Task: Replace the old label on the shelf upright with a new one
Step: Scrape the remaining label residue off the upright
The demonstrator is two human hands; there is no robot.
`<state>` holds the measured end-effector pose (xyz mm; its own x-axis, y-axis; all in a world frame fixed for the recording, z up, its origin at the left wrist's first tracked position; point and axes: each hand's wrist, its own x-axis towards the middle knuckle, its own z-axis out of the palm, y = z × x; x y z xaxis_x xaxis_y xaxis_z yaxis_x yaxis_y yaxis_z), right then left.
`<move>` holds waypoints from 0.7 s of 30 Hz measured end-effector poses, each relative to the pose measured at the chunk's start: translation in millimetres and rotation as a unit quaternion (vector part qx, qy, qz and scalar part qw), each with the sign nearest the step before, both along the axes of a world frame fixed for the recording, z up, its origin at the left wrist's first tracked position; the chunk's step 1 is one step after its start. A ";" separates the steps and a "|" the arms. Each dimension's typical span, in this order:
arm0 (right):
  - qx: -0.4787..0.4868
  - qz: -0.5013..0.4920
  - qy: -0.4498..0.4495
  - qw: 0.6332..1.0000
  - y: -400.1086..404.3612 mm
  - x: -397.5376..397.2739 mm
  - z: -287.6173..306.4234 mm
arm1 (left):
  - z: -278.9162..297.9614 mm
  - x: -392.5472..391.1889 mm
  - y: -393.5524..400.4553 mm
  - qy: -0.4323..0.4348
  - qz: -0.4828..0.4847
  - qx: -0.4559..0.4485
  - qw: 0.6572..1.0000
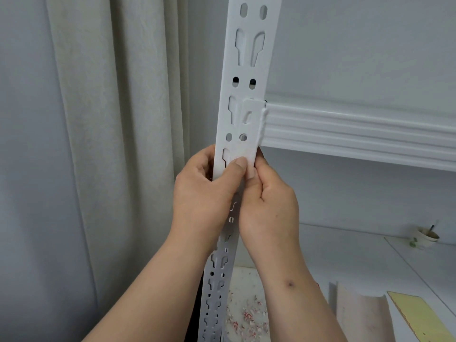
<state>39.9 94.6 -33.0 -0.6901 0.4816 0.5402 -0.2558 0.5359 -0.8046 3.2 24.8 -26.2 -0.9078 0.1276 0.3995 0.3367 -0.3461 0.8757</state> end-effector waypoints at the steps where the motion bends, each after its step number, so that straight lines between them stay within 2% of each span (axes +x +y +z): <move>1: -0.003 -0.001 0.002 1.000 -0.6 -0.1 -0.1 | 0.2 0.4 1.0 -0.003 0.001 0.003 1.000; 7: -0.015 -0.003 0.005 1.000 -2.0 0.7 0.5 | 2.0 0.6 3.4 -0.015 0.003 0.007 1.000; 15: 0.001 0.000 -0.001 1.000 -1.0 1.6 1.2 | -1.8 -5.0 -5.3 0.033 -0.013 -0.008 0.999; 21: -0.009 -0.004 0.011 1.000 -2.2 0.6 -0.9 | -0.7 -1.8 0.1 0.007 -0.008 0.002 1.000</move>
